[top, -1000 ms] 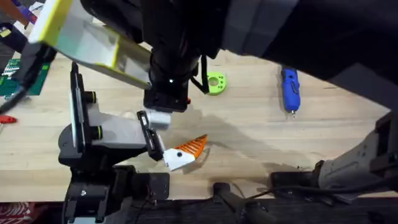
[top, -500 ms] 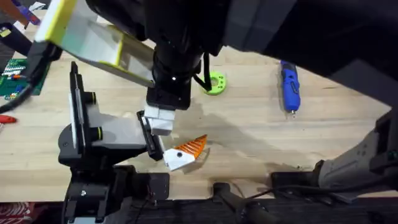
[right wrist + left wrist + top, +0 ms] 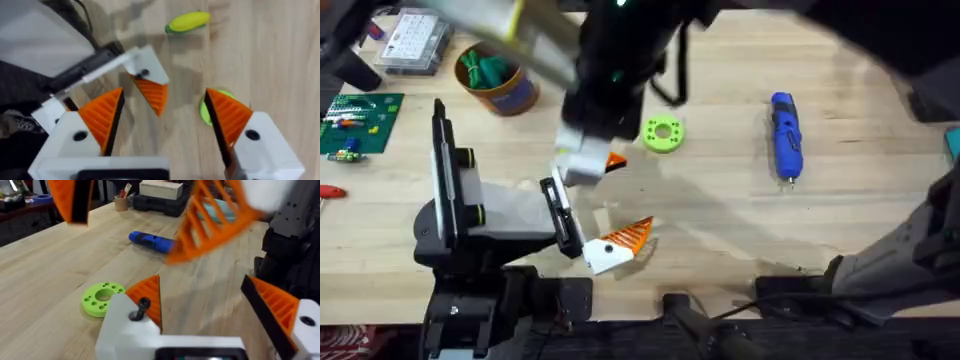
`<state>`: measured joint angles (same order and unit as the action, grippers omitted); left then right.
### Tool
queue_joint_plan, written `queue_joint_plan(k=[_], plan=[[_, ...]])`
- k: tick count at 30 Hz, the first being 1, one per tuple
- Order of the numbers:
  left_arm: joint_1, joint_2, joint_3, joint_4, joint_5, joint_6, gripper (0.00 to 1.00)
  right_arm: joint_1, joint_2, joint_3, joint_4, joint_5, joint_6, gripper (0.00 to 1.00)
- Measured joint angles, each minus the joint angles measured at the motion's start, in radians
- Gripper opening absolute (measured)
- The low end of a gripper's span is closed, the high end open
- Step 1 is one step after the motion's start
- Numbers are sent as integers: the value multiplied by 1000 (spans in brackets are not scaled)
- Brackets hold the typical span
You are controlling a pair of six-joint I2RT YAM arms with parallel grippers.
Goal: Pick up the gripper from the table and insert it into the empty holder that is missing its gripper. Then pick up a screw, insert it into the mounting hole, and use the screwdriver to tighten it. Finally, clean up the table by picking up the vegetable and placing it into the bucket.
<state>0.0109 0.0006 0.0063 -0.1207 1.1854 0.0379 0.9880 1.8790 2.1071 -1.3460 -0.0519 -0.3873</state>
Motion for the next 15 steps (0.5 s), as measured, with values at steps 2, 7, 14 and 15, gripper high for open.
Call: queue_joint_plan(k=[2, 7, 14, 15], plan=[[0, 0, 0, 0, 0, 0, 986, -42, 0, 30, -24, 3, 15, 996], [0, 0, 0, 0, 0, 0, 986, -163, 0, 111, -79, 7, 68, 996], [0, 0, 0, 0, 0, 0, 986, -305, 0, 181, -136, 7, 132, 997], [0, 0, 0, 0, 0, 0, 986, -324, 0, 183, -139, 7, 141, 997]])
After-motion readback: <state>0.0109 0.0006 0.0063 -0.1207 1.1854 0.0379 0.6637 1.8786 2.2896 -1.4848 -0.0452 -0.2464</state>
